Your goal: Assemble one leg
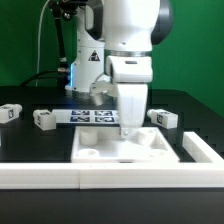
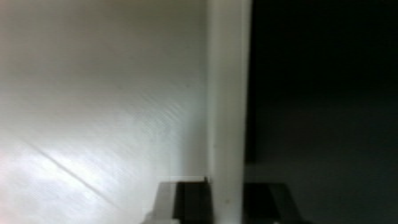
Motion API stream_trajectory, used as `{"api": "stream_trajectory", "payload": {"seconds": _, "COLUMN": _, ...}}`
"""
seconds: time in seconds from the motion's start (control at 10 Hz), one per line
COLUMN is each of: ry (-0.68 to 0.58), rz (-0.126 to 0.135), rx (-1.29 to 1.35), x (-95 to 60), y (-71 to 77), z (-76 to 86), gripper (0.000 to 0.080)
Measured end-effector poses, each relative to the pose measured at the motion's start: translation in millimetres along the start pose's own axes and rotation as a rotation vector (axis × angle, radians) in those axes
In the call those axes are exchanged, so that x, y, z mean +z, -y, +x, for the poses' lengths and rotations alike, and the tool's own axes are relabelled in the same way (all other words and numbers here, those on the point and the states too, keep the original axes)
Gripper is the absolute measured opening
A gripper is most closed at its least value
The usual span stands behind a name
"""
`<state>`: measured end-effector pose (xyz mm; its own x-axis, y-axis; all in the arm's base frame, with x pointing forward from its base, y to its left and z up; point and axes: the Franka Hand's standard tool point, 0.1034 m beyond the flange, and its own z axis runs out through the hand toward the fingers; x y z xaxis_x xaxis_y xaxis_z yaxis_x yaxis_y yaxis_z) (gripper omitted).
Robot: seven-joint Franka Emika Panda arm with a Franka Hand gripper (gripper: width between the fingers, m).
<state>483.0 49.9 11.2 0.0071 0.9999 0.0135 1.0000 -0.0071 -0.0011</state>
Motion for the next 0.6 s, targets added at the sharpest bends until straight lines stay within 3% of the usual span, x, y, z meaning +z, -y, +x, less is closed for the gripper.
{"api": "stream_trajectory", "payload": {"seconds": 0.3, "ry": -0.01, "rz": -0.011, "rx": 0.007, "x": 0.4, "y": -6.9, "z": 27.5, "gripper": 0.0059}}
{"api": "stream_trajectory", "payload": {"seconds": 0.6, "ry": -0.005, "rz": -0.003, "rx": 0.028, "x": 0.4, "y": -6.1, "z": 32.3, "gripper": 0.0059}}
